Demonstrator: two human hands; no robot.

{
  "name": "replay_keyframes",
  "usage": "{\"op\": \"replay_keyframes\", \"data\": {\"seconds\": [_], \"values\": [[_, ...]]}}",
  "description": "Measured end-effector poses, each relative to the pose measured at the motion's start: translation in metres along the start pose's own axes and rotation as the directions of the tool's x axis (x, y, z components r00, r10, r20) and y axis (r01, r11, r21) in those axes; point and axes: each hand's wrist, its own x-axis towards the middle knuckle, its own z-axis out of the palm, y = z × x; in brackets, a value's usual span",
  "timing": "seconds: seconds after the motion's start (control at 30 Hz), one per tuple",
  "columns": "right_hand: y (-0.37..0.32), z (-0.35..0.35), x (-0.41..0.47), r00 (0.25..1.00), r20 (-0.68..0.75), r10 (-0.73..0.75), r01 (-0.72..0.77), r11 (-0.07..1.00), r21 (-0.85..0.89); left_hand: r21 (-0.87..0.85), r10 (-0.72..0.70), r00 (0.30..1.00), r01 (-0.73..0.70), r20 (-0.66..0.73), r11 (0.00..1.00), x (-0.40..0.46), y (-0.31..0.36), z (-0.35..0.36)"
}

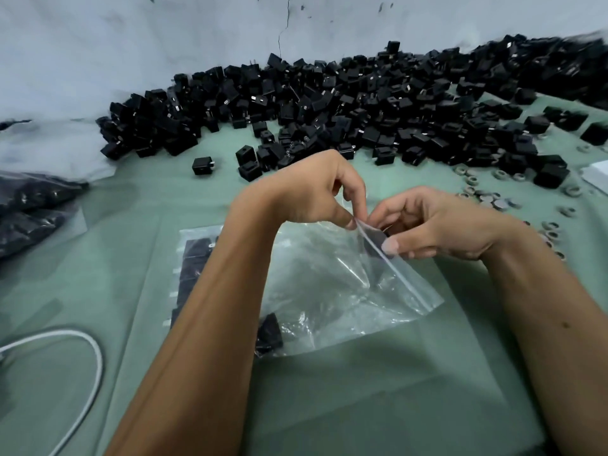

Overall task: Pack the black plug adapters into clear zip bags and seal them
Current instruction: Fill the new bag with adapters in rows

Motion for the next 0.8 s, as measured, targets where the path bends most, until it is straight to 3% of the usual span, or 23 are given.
{"op": "replay_keyframes", "data": {"seconds": [0.2,0.4,0.5,0.67,0.8], "values": [[-0.006,0.035,0.019,0.996,0.053,-0.076,0.088,0.96,-0.266,-0.033,0.07,0.997,-0.069,0.024,0.997,0.002,0.008,-0.004],[-0.003,0.069,0.039,0.987,0.02,-0.157,0.158,0.978,-0.137,-0.129,0.14,0.99,-0.137,0.013,0.982,-0.006,0.009,-0.01],[0.005,0.09,0.051,0.993,-0.054,-0.11,0.103,0.988,-0.119,-0.129,0.162,0.987,-0.159,0.008,0.979,-0.006,0.013,-0.011],[0.005,0.095,0.067,0.99,0.142,-0.02,0.012,0.998,0.055,-0.124,0.152,0.988,-0.149,0.02,0.981,-0.007,0.016,-0.01],[0.008,0.092,0.06,0.989,0.128,-0.074,0.075,0.997,-0.004,-0.193,0.128,0.989,-0.141,-0.079,0.971,-0.022,0.003,-0.026]]}}
